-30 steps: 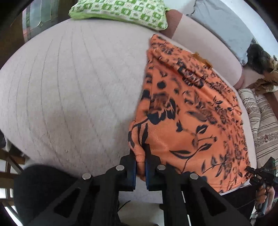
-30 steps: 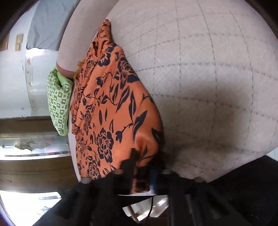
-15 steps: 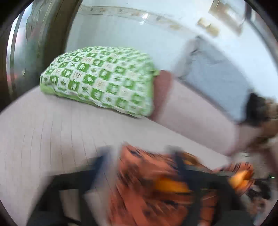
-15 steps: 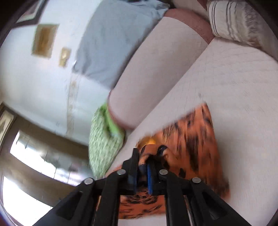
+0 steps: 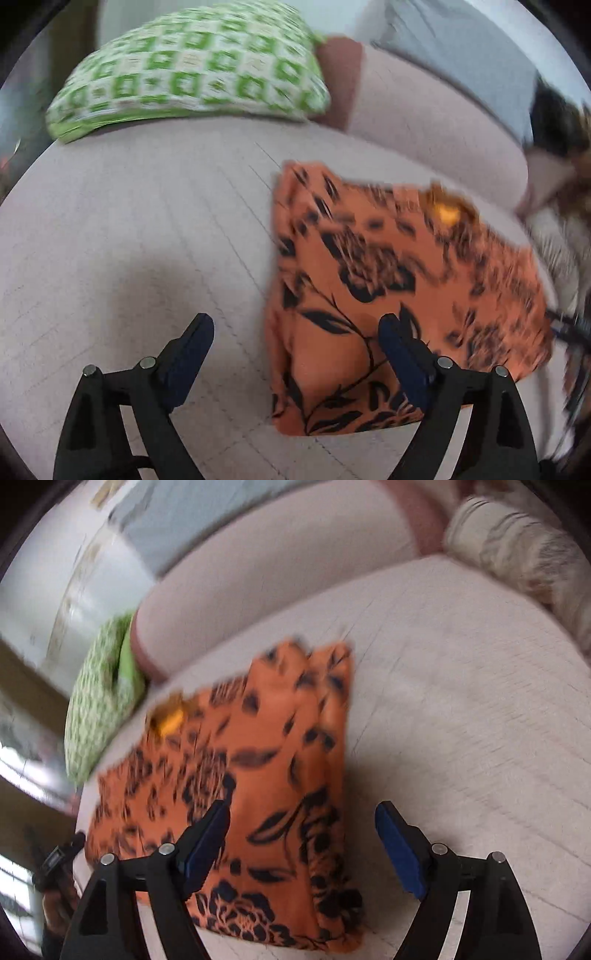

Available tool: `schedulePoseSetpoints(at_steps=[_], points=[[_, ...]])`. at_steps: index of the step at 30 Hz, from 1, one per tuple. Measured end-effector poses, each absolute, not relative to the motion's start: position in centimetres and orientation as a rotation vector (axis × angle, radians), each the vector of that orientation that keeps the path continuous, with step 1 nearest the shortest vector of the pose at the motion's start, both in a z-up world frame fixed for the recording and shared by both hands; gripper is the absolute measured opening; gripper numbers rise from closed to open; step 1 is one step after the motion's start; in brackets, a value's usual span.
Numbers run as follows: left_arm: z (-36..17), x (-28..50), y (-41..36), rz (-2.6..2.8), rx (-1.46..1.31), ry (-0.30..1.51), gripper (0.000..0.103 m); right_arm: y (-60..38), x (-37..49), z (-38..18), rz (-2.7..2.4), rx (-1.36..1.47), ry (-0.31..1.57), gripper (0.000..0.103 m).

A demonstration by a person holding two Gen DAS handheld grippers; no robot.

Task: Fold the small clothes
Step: 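Lift the hem with both grippers and fold it toward the collar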

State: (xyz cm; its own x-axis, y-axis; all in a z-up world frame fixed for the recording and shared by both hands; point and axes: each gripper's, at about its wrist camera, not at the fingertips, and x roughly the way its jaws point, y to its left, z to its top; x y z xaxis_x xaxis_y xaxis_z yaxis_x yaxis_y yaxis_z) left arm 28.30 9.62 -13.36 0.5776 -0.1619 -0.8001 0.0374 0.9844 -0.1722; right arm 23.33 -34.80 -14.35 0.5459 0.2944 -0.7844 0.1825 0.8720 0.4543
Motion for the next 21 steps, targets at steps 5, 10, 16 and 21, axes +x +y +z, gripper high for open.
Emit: schedulePoseSetpoints(at_steps=[5,10,16,21], points=[[-14.5,30.5,6.6,-0.144,-0.053,1.040,0.017,-33.5,25.3,-14.8,0.116,0.601,1.093,0.024],[-8.3,28.9,5.7,-0.144,-0.093,0.964,0.016,-32.6,23.8,-9.5,0.129,0.634,1.017,0.022],[-4.0,17.4,7.0,-0.199,-0.123,0.907,0.018,-31.2,15.1,-4.5,0.179,0.569,0.982,0.021],[-13.6,10.2,9.2,-0.120,-0.160,1.112,0.042,-32.3,6.8,-13.8,0.114,0.633,1.170,0.068]])
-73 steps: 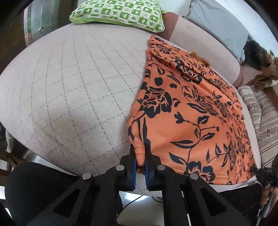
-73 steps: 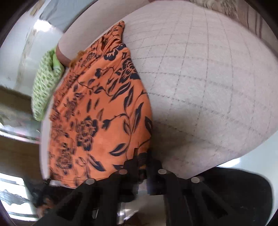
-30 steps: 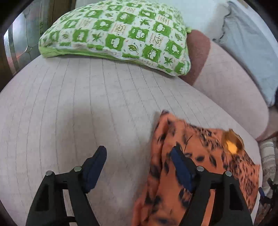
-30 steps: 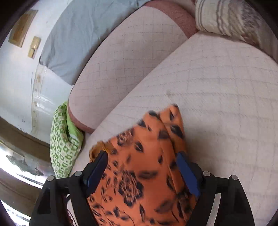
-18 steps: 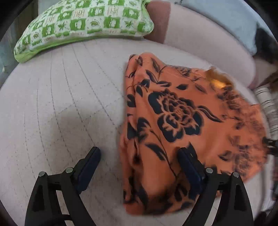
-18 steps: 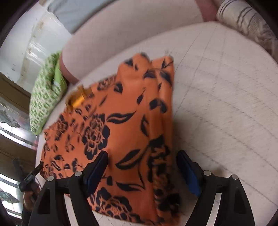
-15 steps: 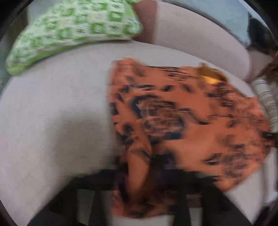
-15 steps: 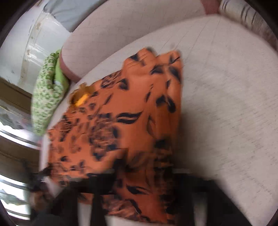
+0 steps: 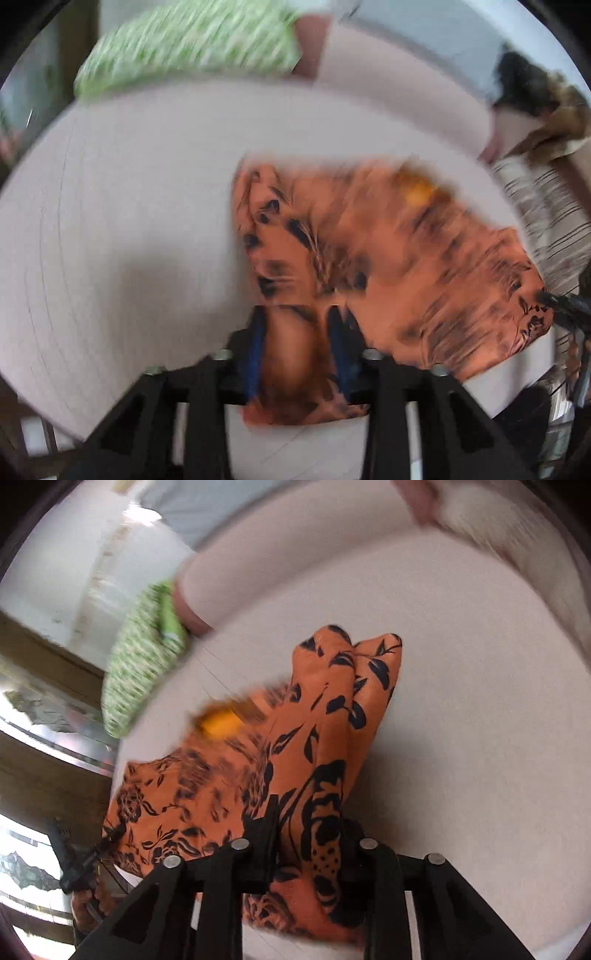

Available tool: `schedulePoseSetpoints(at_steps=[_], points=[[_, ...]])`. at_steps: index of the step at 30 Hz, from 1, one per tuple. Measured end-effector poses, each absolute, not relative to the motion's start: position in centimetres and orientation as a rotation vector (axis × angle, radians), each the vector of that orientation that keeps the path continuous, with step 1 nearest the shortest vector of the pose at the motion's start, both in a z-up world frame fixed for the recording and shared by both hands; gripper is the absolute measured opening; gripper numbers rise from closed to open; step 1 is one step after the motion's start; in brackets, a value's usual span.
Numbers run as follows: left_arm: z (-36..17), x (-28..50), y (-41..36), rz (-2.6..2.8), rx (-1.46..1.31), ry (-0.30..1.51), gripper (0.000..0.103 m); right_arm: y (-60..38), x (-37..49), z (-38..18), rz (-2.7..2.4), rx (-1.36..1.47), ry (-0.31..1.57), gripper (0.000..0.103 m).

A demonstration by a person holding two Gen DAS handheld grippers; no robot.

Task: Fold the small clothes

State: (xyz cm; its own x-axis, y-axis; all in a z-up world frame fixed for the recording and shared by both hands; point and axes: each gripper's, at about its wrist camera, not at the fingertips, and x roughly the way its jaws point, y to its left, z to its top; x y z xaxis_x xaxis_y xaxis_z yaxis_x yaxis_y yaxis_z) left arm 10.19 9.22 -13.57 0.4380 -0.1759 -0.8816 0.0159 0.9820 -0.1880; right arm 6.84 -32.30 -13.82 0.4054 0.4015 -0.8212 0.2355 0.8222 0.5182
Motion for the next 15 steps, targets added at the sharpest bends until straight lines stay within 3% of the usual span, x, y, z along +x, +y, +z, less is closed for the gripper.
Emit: schedulePoseSetpoints(at_steps=[1,2,8,15], points=[[-14.4,9.8,9.9,-0.116,-0.179,1.119,0.043,-32.6,6.1,-15.0,0.093,0.637,1.193,0.073],[-13.9,9.5,10.3,-0.135,-0.208,1.075,0.045,-33.0,4.6,-14.4,0.111,0.635,1.085,0.069],[-8.0,11.5,10.8,-0.141,-0.103,0.866,0.054,-32.6,6.5,-8.4,0.074,0.472,0.926,0.069],[-10.8,19.6,10.2,-0.191,-0.105,0.941,0.054,-32.1,14.6,-9.4,0.050,0.317,0.953,0.069]])
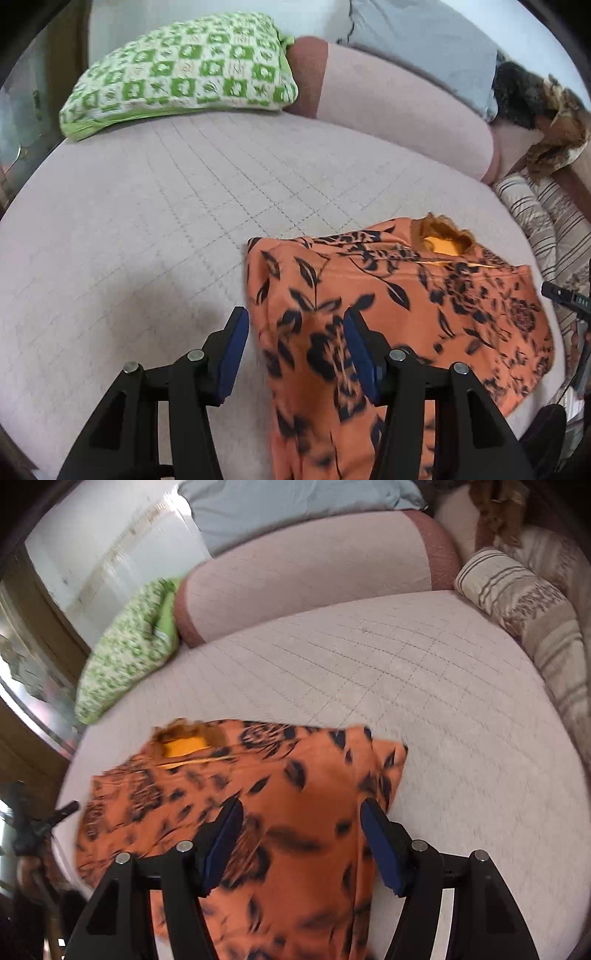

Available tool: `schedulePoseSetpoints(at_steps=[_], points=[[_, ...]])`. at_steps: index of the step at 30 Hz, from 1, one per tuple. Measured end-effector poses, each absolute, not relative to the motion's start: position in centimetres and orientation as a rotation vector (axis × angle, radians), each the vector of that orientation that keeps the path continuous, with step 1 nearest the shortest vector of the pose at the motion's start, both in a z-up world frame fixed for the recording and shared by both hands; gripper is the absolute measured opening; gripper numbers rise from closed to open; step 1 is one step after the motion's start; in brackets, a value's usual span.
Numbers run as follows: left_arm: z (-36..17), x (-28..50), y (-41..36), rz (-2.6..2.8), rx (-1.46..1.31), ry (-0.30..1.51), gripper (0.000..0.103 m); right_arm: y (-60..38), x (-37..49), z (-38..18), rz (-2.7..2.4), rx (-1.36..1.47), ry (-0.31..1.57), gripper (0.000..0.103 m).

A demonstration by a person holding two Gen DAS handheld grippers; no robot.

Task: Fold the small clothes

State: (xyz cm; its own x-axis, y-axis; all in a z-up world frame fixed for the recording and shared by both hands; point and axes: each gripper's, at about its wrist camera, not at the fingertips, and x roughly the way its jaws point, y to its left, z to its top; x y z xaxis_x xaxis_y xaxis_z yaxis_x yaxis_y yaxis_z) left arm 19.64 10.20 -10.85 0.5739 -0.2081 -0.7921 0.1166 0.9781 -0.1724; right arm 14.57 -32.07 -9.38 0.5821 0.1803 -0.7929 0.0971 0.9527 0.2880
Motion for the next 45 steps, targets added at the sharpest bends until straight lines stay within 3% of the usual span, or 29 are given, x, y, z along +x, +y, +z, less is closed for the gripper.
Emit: schedulePoseSetpoints(at_steps=[6,8,11,13,14,15,18,23,27,28,29,31,33,34,37,40,45], points=[[-12.1,22.0,8.8,-0.198,-0.034,0.951,0.051,-32.5,16.7,-11.0,0.029,0.328,0.969,0.069],[-12.5,22.4,8.7,-0.200,-0.026,0.967,0.030,-32.7,16.6,-11.0,0.036,0.328,0.971,0.069],[-12.9,22.8,8.6,-0.197,-0.021,0.976,0.011,-32.9,16.9,-11.2,0.025,0.301,0.976,0.069],[-13.1,22.9,8.6,-0.196,-0.019,0.978,0.007,-32.9,17.8,-11.9,-0.001,0.267,0.997,0.069],[-13.0,22.8,8.6,-0.199,-0.021,0.975,0.005,-32.9,18.2,-12.3,-0.008,0.255,1.014,0.064],[-12.8,22.7,8.6,-0.194,-0.020,0.964,0.005,-33.0,18.5,-12.7,-0.009,0.260,1.038,0.036],[-11.4,22.0,8.7,-0.188,-0.019,0.911,0.004,-33.0,18.0,-11.5,-0.032,0.254,1.007,0.012],[-8.2,20.6,8.7,-0.172,-0.003,0.768,0.003,-32.7,17.0,-7.0,-0.050,0.204,0.862,0.009],[-12.4,24.3,9.0,-0.099,-0.021,0.887,0.004,-34.4,19.2,-11.2,-0.124,0.236,0.938,0.009],[-13.4,24.9,9.2,-0.080,-0.015,0.927,0.009,-35.3,19.5,-12.6,-0.141,0.298,0.973,0.010],[-14.5,25.5,9.4,-0.071,-0.022,0.989,0.011,-35.8,19.4,-13.4,-0.140,0.351,0.996,0.014],[-13.3,24.6,9.5,-0.065,-0.021,0.930,0.018,-35.9,18.4,-12.9,-0.134,0.366,0.963,0.022],[-11.8,23.6,9.6,-0.063,-0.012,0.894,0.029,-35.4,17.3,-11.3,-0.151,0.307,0.929,0.058],[-11.1,23.1,9.7,-0.065,-0.014,0.879,0.030,-35.4,16.6,-10.3,-0.155,0.306,0.901,0.062],[-8.3,20.2,9.4,-0.119,-0.018,0.849,0.034,-34.5,14.4,-7.1,-0.063,0.356,0.837,0.062],[-6.7,17.3,8.0,-0.172,0.033,0.811,0.053,-32.6,13.3,-6.5,0.118,0.414,0.846,0.064],[-8.5,14.5,6.2,-0.228,-0.017,0.861,0.065,-32.3,13.9,-11.5,0.158,0.507,0.990,0.068]])
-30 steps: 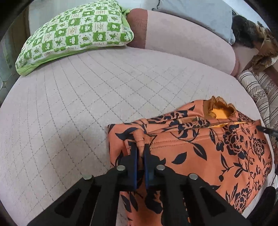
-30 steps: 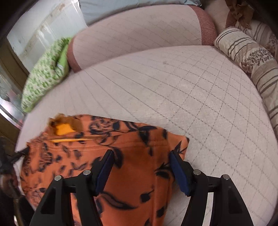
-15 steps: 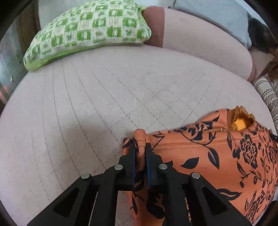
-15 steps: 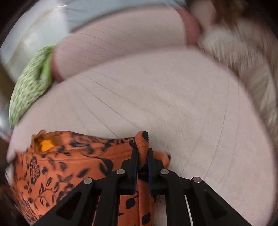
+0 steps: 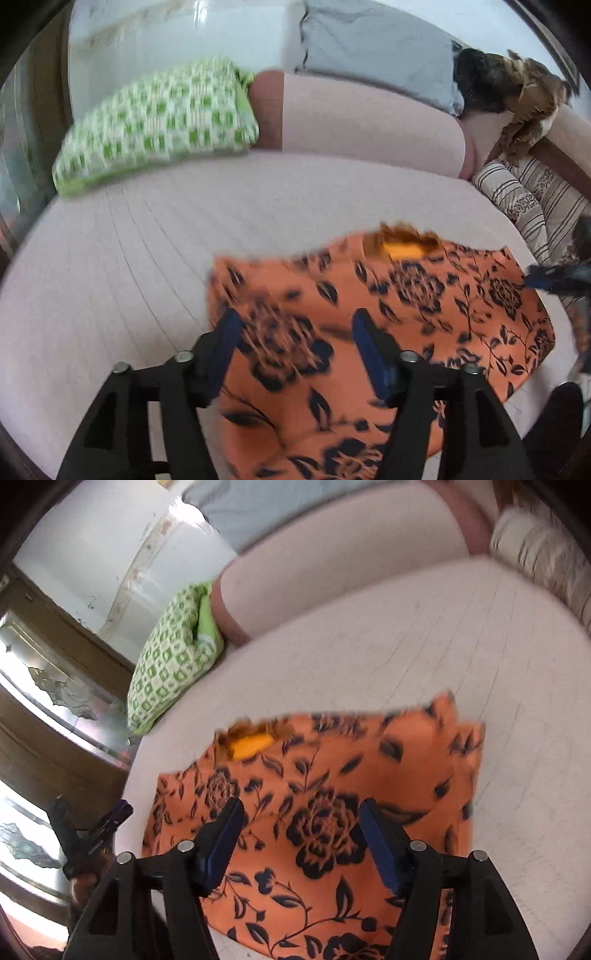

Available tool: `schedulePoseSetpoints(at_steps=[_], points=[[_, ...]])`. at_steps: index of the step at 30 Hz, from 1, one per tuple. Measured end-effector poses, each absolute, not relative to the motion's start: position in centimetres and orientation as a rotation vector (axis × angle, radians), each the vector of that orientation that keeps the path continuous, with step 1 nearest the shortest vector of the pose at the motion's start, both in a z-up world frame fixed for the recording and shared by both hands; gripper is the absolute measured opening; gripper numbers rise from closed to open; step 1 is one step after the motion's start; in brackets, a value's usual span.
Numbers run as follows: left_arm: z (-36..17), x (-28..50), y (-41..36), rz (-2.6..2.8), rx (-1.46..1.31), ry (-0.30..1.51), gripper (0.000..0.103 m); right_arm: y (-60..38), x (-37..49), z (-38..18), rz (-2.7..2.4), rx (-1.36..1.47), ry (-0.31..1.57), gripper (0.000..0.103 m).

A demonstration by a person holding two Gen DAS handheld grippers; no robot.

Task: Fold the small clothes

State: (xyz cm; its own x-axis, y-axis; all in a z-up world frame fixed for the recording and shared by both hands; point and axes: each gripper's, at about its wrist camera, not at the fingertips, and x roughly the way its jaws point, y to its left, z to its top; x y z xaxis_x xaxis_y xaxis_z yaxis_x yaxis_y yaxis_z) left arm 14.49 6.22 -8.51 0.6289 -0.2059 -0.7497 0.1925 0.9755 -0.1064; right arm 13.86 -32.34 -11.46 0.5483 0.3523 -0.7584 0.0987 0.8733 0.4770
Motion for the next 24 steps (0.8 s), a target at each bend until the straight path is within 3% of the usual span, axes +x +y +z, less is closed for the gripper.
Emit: schedulePoseSetpoints(at_steps=[3,10,15,16,18,20,24], points=[[-13.8,15.9,6.1,-0.171,0.010,1.038,0.065,-35.2,13.7,-14.6,0.045,0.631,1.026,0.064],[-7.9,15.7,5.6,-0.186,0.012,0.852,0.065,-32.3,14.5,-8.7,0.195,0.490,0.921,0.066],[-12.2,20.5,6.7,-0.103,0.025,0.990,0.065,-34.9,19.2,-13.0,0.135,0.552,0.983,0.072],[-13.8,21.1,7.2,-0.060,0.031,1.039,0.071,-36.3,19.6,-15.2,0.094,0.636,1.027,0.072],[-13.3,20.9,8.1,-0.057,-0.040,1.031,0.073,-38.3,19.3,-15.3,0.115,0.801,0.954,0.068],[-11.8,19.7,8.5,-0.049,-0.064,0.999,0.073,-38.2,18.4,-13.0,0.148,0.775,0.899,0.069],[-9.3,16.2,8.2,-0.091,-0.033,0.915,0.073,-38.4,17.8,-13.7,0.117,0.724,0.952,0.076]])
